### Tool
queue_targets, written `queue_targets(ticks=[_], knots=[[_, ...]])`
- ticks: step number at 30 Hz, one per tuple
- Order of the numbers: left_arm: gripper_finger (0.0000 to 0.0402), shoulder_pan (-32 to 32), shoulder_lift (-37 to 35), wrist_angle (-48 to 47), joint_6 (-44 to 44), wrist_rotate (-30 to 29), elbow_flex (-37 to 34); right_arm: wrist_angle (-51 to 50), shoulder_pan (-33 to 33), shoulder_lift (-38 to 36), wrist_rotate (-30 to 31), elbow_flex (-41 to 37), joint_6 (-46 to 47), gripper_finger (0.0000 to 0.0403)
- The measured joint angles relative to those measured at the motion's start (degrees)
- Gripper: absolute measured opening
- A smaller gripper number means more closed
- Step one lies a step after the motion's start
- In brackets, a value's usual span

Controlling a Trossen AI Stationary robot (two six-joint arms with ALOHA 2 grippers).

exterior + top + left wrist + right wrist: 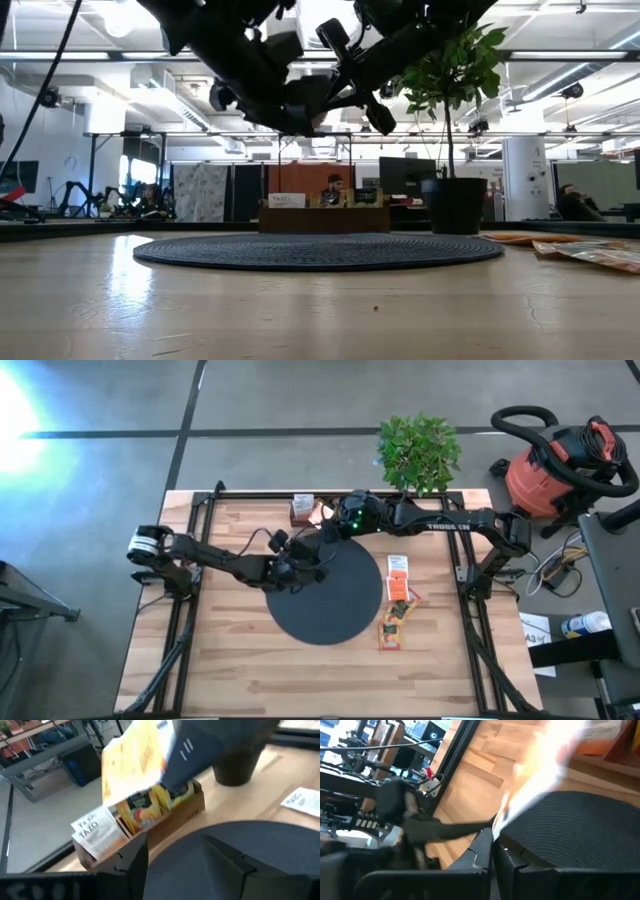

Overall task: Pick & Place Tea
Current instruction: Put the white tea bag into the left section of the brown wooden organizer

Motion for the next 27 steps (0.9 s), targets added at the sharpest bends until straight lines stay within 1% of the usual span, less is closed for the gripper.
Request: queue_targets(ticks=[3,6,8,12,18,22,27], knots=[[0.0174,0.00,0.94,0.29,-1.17,-1.60,0.00,0.14,-0.19,0.00,-0.78,0.04,0.02,0.0008],[0.0174,0.04,0.80,0.70,-0.69,-6.42,0.00,0.13,-0.16,0.00,-1.29,0.04,0.00,0.0008],[0.0174,0.10,0.52,0.77,0.46,-8.04,0.00,0.15,-0.20,0.00,-1.71,0.04,0.02,0.0008],[0.0174,1.03,0.53,1.58,0.66,-6.06,0.00,0.18,-0.46,0.00,-2.56,0.04,0.13,0.0008],[0.0174,3.60,0.72,3.71,1.02,-5.11,0.00,1.54,-0.51,0.00,-4.21,0.04,1.16,0.0008],[0.0174,5.72,0.72,4.14,1.84,1.01,0.04,1.52,-0.54,0.00,-5.28,0.04,1.64,0.0008],[0.0174,6.83,0.72,6.64,3.59,2.08,0.11,1.52,-0.49,0.00,-5.77,0.04,1.85,0.0008]])
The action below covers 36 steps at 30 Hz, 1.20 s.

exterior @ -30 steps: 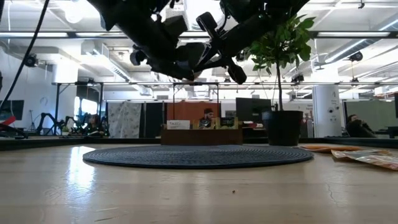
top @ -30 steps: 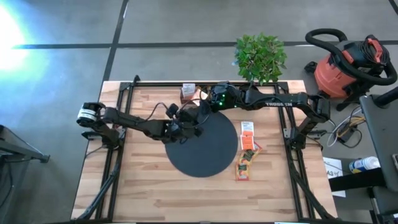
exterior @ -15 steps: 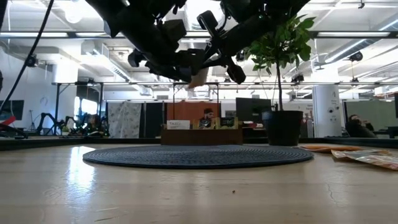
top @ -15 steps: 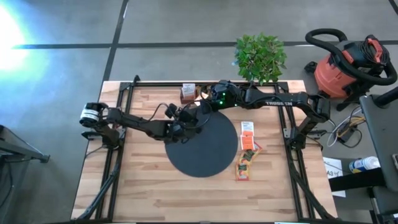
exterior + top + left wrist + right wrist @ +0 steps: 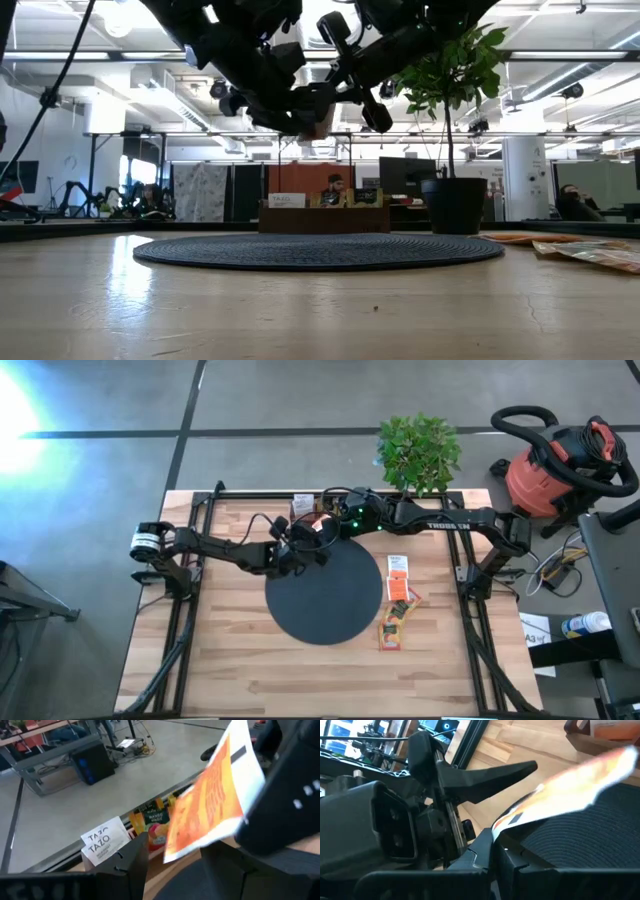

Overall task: Pick & Place Tea
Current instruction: Put the white tea bag into the left section of the brown wooden organizer

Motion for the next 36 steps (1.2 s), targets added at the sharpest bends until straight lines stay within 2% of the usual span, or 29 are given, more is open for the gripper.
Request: queue_targets(ticks=[6,14,19,27,36], knots=[[0.0157,0.23,0.00,0.53,1.52,0.12,0.02,-0.02,0.00,0.00,-0.12,0.00,0.02,0.0008],[0.0077,0.60,0.00,0.83,3.09,0.26,0.02,0.11,0.00,0.00,-0.91,0.00,0.16,0.0008],[0.0044,0.69,0.00,2.42,6.73,0.55,0.02,0.17,0.00,0.00,-0.99,0.29,0.16,0.0008],[0.0007,0.73,0.00,2.94,8.72,2.66,0.02,0.60,0.00,0.00,-1.01,0.61,-0.11,0.0008],[0.0002,0.95,-0.78,-1.28,7.37,2.65,0.06,0.15,-0.26,-1.08,-0.46,0.61,-2.45,0.0008]])
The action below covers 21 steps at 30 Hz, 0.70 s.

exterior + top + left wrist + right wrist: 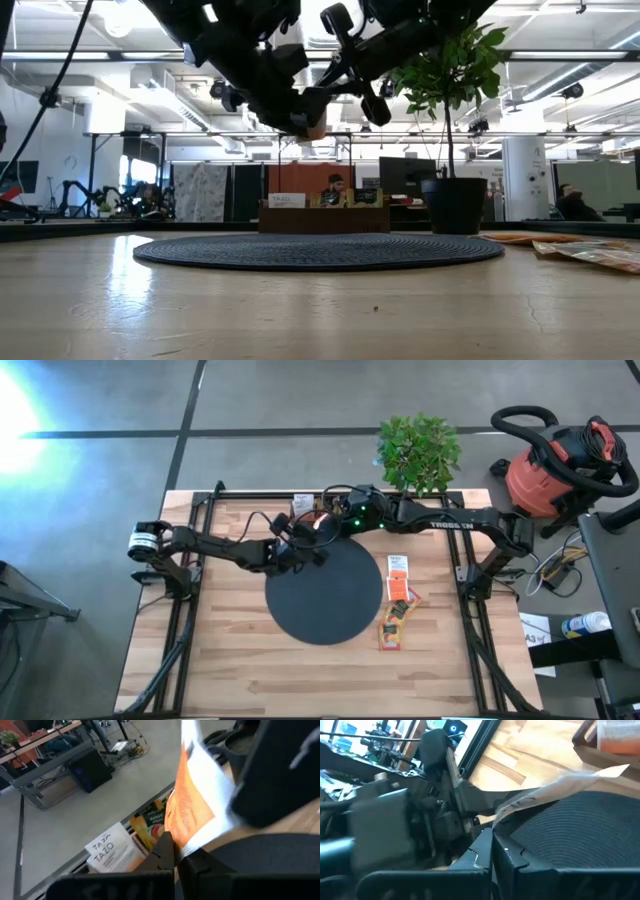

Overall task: Pick & Place Tea
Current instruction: Put the white tea bag into the left section of the brown wooden organizer

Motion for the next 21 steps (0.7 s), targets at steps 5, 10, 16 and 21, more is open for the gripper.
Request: queue_targets(ticks=[5,10,16,21], knots=[[0.0001,0.07,-1.99,-6.31,-2.78,1.60,-0.07,-0.70,0.04,-1.58,-0.03,0.00,-3.11,0.0013],[0.0001,0.81,-4.82,-11.70,-2.70,11.72,-0.16,-1.90,0.04,-4.22,-0.17,-0.02,-12.49,0.0041],[0.0001,3.22,-10.98,-14.35,1.12,26.94,-2.64,-9.31,0.26,-5.88,-0.70,-0.02,-30.40,0.0094],[0.0001,7.55,-17.23,-13.79,1.13,41.48,-6.91,-12.98,2.32,-6.22,-0.43,-0.07,-46.01,0.0127]])
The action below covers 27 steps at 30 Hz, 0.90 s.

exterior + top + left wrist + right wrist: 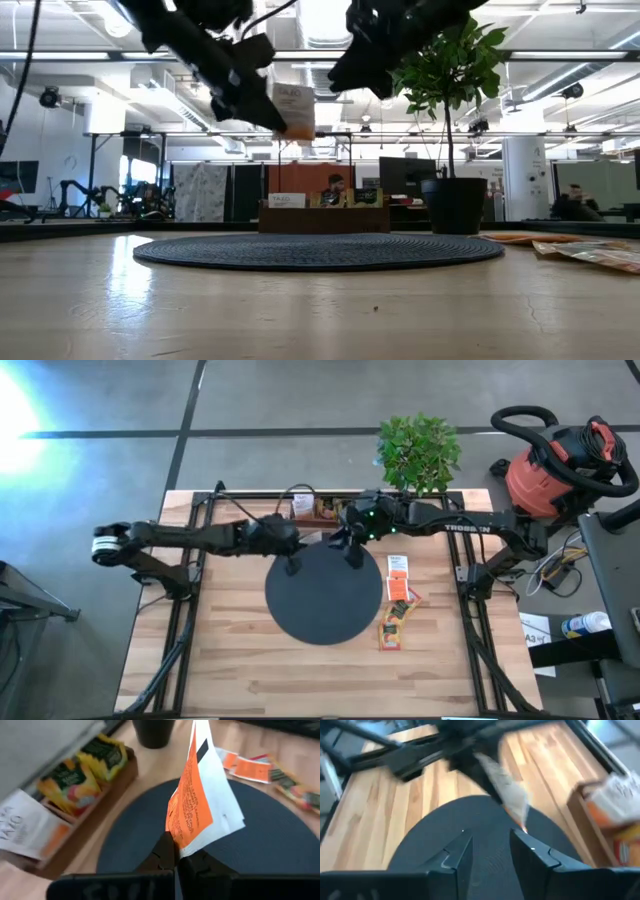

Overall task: Pick & Place Tea
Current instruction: Put the white tea bag into the left section of the brown wooden organizer

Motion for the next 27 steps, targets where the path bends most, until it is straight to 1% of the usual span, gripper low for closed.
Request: queue_targets(ticks=[3,6,8,10,13,19,23,27], knots=[[0.0001,2.13,-2.70,-0.03,-0.29,4.52,-2.35,2.11,0.84,0.00,0.39,0.00,-4.38,0.0138],[0.0001,3.66,-5.07,-0.33,0.03,8.82,-4.13,5.15,0.72,1.02,0.60,0.54,-5.67,0.0150],[0.0001,4.62,-6.35,-0.71,0.25,11.41,-5.14,4.81,0.54,2.64,1.85,2.50,-6.07,0.0160],[0.0001,5.82,-7.39,-1.15,0.40,12.22,-6.17,4.63,0.33,4.45,2.03,5.24,-7.92,0.0172],[0.0001,7.79,-8.12,-1.15,0.71,13.42,-6.64,2.09,0.19,7.74,2.05,10.36,-10.87,0.0190],[0.0001,8.81,-9.29,-1.29,3.30,16.78,-6.64,-11.84,-0.47,13.96,2.15,21.16,-12.05,0.0209],[0.0001,8.82,-9.58,-1.88,4.16,18.43,-6.64,-15.05,-0.44,17.12,2.04,25.74,-14.72,0.0211],[0.0000,8.82,-9.66,-2.28,4.21,19.26,-6.64,-17.13,-0.33,19.85,1.54,29.64,-15.14,0.0210]])
